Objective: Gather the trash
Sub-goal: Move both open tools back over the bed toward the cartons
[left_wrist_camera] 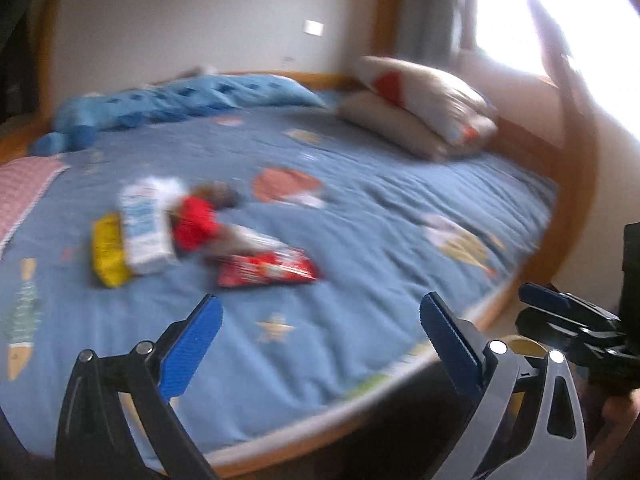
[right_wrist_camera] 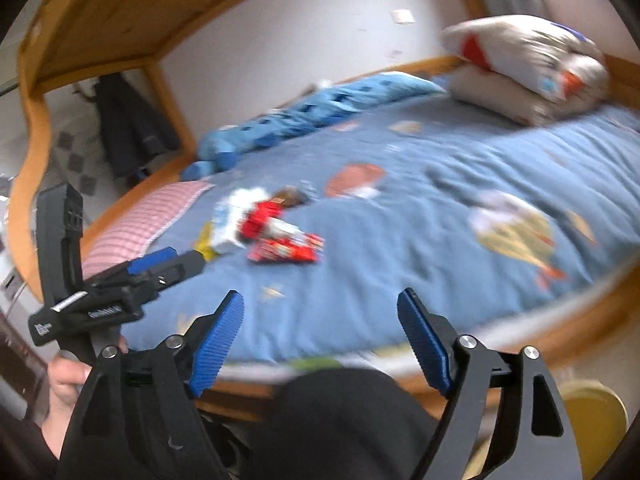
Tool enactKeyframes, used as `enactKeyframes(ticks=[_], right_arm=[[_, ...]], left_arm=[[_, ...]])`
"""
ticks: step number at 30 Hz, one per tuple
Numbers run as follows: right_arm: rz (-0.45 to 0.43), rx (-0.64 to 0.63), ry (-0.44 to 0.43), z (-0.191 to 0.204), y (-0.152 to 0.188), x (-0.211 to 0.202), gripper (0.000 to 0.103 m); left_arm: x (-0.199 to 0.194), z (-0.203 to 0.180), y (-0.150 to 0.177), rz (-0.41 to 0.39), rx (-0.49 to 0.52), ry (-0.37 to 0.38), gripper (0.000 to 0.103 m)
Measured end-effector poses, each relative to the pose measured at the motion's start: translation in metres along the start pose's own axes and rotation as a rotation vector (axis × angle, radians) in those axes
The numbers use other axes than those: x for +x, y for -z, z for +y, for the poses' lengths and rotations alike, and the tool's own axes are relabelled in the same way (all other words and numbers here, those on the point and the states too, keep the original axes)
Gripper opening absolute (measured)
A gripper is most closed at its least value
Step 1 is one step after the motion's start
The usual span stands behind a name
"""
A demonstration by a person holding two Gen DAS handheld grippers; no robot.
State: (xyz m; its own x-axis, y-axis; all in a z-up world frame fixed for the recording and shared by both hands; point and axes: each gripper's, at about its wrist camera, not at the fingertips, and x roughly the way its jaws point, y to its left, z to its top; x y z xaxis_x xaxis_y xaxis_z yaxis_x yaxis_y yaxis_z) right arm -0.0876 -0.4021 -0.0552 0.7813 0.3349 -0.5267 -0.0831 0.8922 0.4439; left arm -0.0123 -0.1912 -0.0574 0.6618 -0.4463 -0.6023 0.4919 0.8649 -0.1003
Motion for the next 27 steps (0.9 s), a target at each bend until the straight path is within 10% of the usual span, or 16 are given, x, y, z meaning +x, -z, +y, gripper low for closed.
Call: enactKeyframes(ticks=[10, 27], right_arm=[[-0.047, -0.126, -0.102, 0.091, -0.038, 0.072, 0.095], [-0.028, -0.262, -0.087, 0.161, -0.065, 0.162, 0.095]], left_arm=[[-0.031, 0.103, -0.015, -0.084, -0.094, -0.209, 0.099], [-0.011, 0.206, -0.043, -0.084, -0.254, -0.29, 0.099]])
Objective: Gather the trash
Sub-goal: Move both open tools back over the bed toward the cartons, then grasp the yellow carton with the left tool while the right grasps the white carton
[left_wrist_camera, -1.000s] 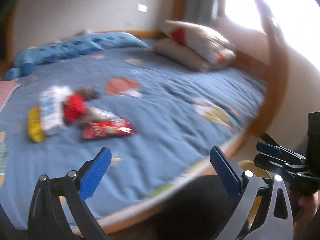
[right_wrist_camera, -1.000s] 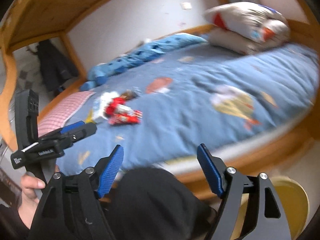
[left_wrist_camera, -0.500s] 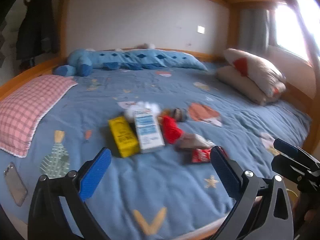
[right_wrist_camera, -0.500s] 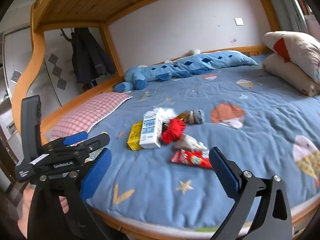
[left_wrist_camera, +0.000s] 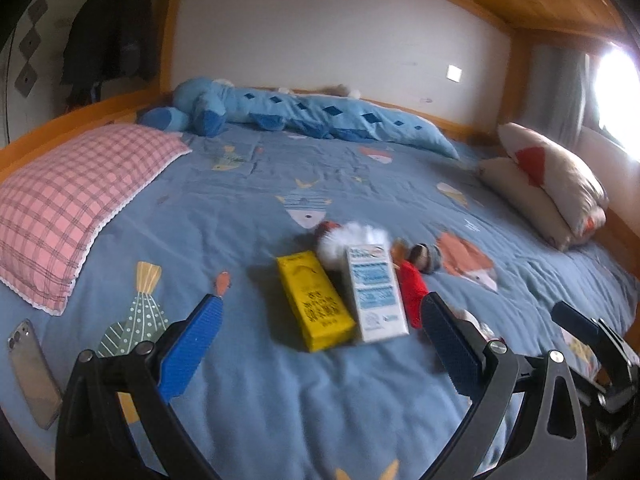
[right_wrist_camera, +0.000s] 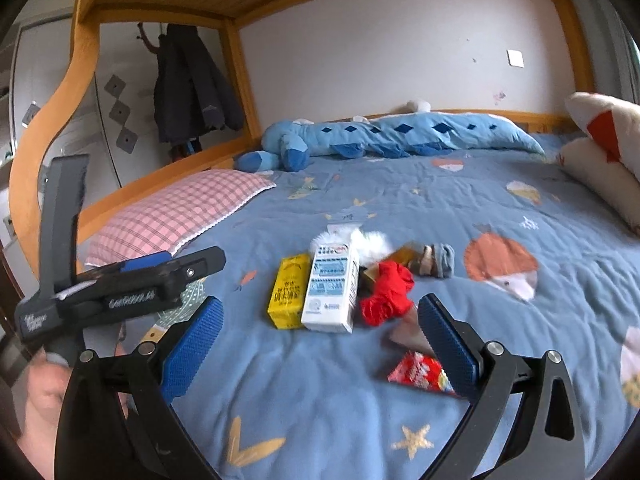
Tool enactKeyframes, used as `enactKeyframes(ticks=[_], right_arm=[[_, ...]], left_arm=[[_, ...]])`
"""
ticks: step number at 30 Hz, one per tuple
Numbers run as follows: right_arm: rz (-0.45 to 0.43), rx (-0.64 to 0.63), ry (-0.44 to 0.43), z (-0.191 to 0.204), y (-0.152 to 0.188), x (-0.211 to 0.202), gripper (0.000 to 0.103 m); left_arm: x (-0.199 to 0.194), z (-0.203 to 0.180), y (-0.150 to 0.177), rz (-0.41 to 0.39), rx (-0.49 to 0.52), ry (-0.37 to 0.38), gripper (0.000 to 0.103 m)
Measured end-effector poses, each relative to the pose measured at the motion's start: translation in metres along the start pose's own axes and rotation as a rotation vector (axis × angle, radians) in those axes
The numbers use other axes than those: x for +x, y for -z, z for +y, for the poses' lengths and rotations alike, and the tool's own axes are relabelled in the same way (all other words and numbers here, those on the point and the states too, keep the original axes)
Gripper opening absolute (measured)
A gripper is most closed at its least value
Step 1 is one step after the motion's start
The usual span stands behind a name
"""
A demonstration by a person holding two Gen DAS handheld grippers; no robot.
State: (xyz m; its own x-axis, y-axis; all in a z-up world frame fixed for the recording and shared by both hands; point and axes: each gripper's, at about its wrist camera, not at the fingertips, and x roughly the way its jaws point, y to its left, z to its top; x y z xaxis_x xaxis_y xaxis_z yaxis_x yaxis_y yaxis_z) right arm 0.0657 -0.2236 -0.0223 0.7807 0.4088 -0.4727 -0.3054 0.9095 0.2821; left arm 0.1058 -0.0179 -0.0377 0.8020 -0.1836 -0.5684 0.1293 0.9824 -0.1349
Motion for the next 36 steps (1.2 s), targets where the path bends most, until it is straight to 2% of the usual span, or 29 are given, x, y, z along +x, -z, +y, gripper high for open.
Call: enactKeyframes(ticks=[6, 13, 18, 21, 27, 30, 33, 36], right_arm=[[0.029, -0.005, 0.015, 0.007, -0.011, 0.035, 0.094], [0.103, 0.009, 0.019, 0.007, -0.01, 0.085, 0.093], [0.18, 0.004, 0.028, 0.005, -0.003, 0.125, 0.072], [0.216, 0.025, 0.034, 0.001, 0.0, 0.146, 0.066], [0.259, 0.022, 0.084, 0.0, 0.002, 0.181, 0.056], [0.284, 0.046, 0.103, -0.005, 0.002, 0.194, 0.055], [0.312, 0.018, 0.136, -0.005, 0.003, 0.205, 0.055], [0.313, 0.027, 0.123, -0.009, 0.003, 0.205, 0.054]], left_arm=[[0.035, 0.025, -0.015, 0.039, -0.039, -0.038, 0.099], [0.068, 0.054, -0.006, 0.087, -0.099, -0.052, 0.099], [0.081, 0.066, -0.006, 0.088, -0.117, -0.042, 0.099], [0.087, 0.069, -0.007, 0.094, -0.133, -0.011, 0.099], [0.095, 0.066, -0.005, 0.112, -0.107, -0.017, 0.099], [0.098, 0.062, -0.003, 0.119, -0.096, -0.019, 0.099], [0.102, 0.058, -0.001, 0.134, -0.079, -0.019, 0.099], [0.106, 0.055, 0.002, 0.145, -0.067, -0.021, 0.099]])
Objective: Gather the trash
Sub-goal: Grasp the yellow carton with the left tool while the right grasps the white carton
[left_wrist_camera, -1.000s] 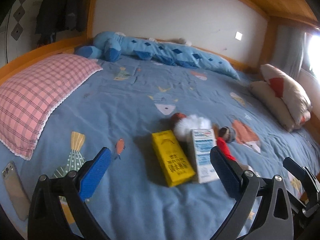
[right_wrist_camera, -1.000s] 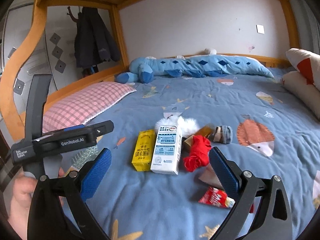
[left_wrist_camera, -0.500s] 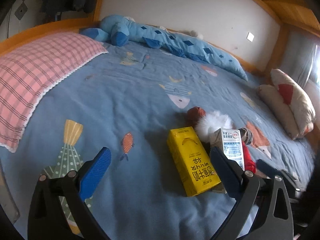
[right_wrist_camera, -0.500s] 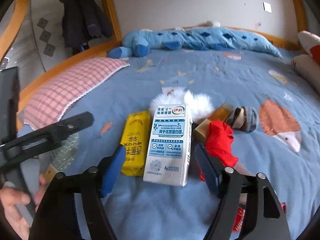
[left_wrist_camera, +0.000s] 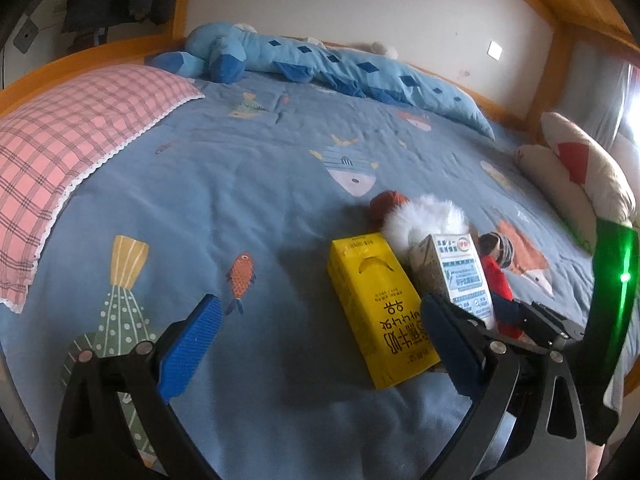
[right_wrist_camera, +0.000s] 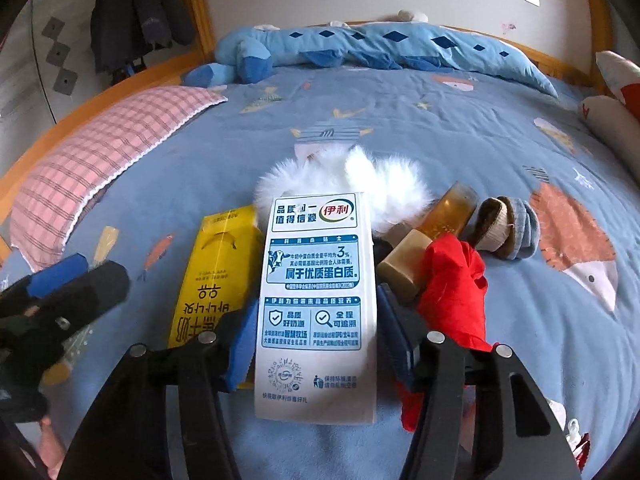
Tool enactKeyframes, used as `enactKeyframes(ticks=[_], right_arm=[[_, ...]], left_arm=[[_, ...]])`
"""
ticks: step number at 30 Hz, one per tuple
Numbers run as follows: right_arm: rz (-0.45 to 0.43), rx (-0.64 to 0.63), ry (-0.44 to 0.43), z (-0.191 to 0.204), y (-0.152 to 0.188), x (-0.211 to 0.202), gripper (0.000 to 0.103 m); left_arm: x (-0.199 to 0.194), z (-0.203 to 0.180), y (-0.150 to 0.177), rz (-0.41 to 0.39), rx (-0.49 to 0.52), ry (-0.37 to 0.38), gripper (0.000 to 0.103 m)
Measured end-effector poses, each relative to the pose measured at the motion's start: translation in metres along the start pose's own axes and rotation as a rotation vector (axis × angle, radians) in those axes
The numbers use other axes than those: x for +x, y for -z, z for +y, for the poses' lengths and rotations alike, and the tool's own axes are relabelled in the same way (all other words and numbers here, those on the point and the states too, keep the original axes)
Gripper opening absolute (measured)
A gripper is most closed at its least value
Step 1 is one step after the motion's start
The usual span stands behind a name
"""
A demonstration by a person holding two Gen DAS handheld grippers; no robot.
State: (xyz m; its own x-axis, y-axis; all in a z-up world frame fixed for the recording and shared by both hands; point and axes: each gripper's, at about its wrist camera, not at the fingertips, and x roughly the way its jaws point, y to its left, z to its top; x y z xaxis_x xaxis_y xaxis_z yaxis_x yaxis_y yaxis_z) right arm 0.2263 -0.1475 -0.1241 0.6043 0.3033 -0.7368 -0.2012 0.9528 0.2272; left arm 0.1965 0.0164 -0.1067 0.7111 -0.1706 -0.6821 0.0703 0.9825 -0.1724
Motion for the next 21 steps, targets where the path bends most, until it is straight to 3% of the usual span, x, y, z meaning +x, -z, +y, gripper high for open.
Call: enactKeyframes(ticks=[4, 11, 16, 21], right_arm=[[-0.014, 0.023, -0.033, -0.011, 0.004, -0.012, 0.054], [-0.094, 0.064, -0.105, -0.036, 0.01, -0.067, 0.054], [-0.092, 0.094, -0.122, -0.049, 0.015, -0.077, 0.054], [-0.082, 0.112, -0.146, -0.057, 0.02, -0.078, 0.054]], left_arm=[[0.004, -0.004, 0.003, 0.012, 0.006, -0.006, 0.099], [0.013, -0.015, 0.002, 0.038, -0.02, -0.002, 0.099], [0.029, -0.041, -0.001, 0.051, 0.024, -0.036, 0.099], [0.057, -0.051, 0.009, 0.114, 0.042, -0.083, 0.099]])
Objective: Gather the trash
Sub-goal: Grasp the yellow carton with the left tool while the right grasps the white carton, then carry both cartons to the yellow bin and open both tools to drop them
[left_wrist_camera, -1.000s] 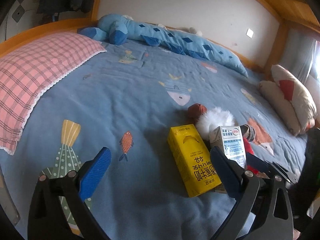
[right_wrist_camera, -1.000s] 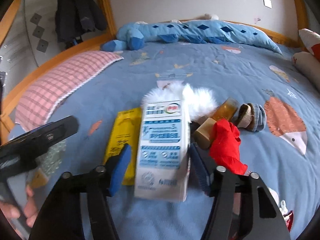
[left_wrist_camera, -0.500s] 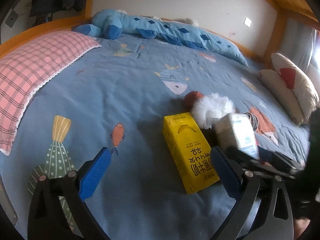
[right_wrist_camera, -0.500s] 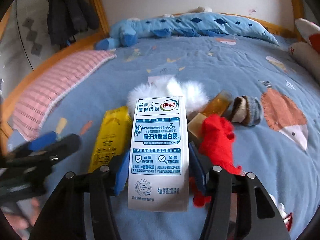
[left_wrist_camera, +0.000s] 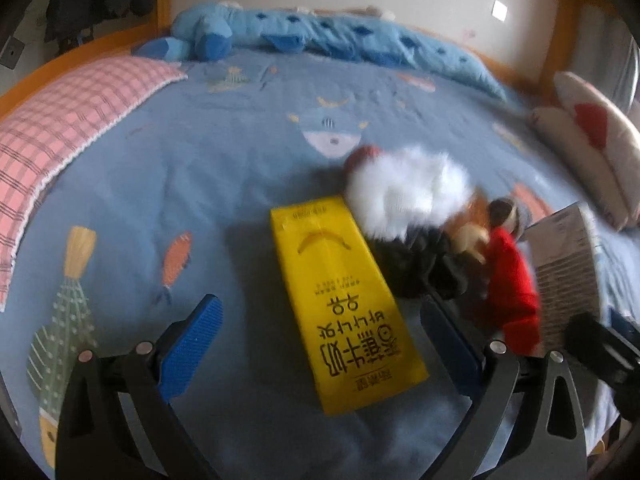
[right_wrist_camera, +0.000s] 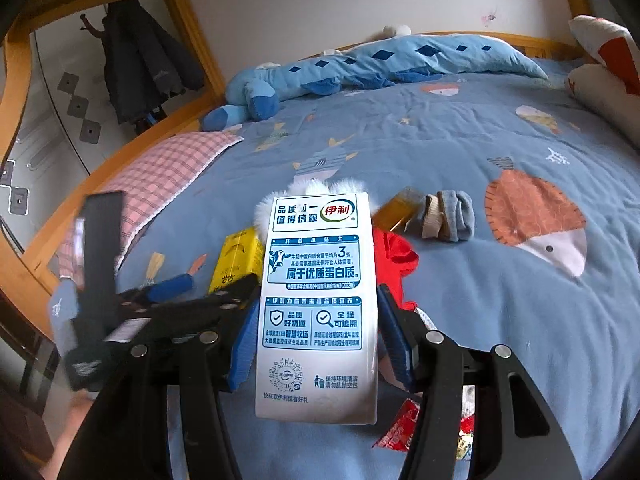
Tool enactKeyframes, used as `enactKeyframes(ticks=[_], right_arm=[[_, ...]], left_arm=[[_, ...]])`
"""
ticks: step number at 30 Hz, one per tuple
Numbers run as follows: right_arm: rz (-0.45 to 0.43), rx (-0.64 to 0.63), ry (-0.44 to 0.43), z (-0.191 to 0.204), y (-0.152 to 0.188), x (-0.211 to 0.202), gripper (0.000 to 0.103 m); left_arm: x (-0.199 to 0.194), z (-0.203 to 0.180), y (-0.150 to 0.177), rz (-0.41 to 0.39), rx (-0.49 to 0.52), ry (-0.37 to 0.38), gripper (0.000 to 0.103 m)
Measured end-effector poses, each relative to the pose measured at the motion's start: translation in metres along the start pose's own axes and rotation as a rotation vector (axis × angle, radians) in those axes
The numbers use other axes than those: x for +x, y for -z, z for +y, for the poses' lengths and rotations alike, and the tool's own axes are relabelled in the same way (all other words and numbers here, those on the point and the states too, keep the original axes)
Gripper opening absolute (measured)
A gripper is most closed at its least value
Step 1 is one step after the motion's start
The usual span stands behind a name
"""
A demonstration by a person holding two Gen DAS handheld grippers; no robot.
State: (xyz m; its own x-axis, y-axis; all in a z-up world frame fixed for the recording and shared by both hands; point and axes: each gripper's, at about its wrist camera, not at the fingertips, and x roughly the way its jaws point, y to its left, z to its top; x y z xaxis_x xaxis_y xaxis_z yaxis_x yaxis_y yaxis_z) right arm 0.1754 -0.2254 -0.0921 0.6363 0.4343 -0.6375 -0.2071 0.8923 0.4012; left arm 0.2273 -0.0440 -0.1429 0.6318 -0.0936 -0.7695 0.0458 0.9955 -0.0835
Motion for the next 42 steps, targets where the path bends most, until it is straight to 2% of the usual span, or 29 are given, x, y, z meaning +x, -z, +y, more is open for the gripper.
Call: enactKeyframes(ticks=[2, 3, 5, 7, 11, 18, 21, 25, 30, 33, 38, 42], right_arm=[[0.002, -0.002, -0.006, -0.001, 0.001, 0.0, 0.054], [0.004, -0.002, -0.008, -0.001, 0.002, 0.001, 0.054], [0.008, 0.003, -0.014, -0.002, 0.003, 0.002, 0.054], [0.01, 0.004, -0.018, -0.002, 0.004, 0.002, 0.054], [0.007, 0.003, -0.027, -0.002, 0.007, -0.004, 0.054], [-0.011, 0.011, -0.05, -0.002, 0.018, -0.039, 0.054], [-0.032, 0.02, -0.051, -0.009, 0.031, -0.069, 0.054], [-0.06, 0.059, -0.038, -0.026, 0.051, -0.112, 0.054], [-0.118, 0.102, 0.032, -0.051, 0.081, -0.178, 0.054], [-0.159, 0.128, 0.084, -0.066, 0.099, -0.215, 0.054], [-0.197, 0.203, 0.223, -0.104, 0.149, -0.284, 0.054], [-0.206, 0.285, 0.32, -0.132, 0.189, -0.326, 0.054]], left_arm=[[0.007, 0.0, 0.001, 0.012, -0.012, 0.001, 0.097], [0.01, 0.0, 0.001, 0.017, -0.02, 0.002, 0.092], [0.019, 0.001, 0.0, 0.043, -0.033, 0.003, 0.078], [0.023, 0.001, 0.001, 0.059, -0.03, -0.005, 0.05], [0.006, 0.005, 0.007, 0.037, -0.028, 0.026, 0.049], [-0.063, -0.003, 0.035, -0.041, 0.041, 0.084, 0.049], [-0.095, -0.02, 0.051, -0.061, 0.094, 0.132, 0.049], [-0.129, -0.059, 0.079, -0.056, 0.18, 0.244, 0.05], [-0.155, -0.115, 0.109, -0.04, 0.264, 0.376, 0.05], [-0.166, -0.146, 0.124, -0.038, 0.317, 0.424, 0.05], [-0.19, -0.207, 0.156, -0.025, 0.432, 0.532, 0.05], [-0.203, -0.263, 0.187, 0.022, 0.538, 0.626, 0.05]])
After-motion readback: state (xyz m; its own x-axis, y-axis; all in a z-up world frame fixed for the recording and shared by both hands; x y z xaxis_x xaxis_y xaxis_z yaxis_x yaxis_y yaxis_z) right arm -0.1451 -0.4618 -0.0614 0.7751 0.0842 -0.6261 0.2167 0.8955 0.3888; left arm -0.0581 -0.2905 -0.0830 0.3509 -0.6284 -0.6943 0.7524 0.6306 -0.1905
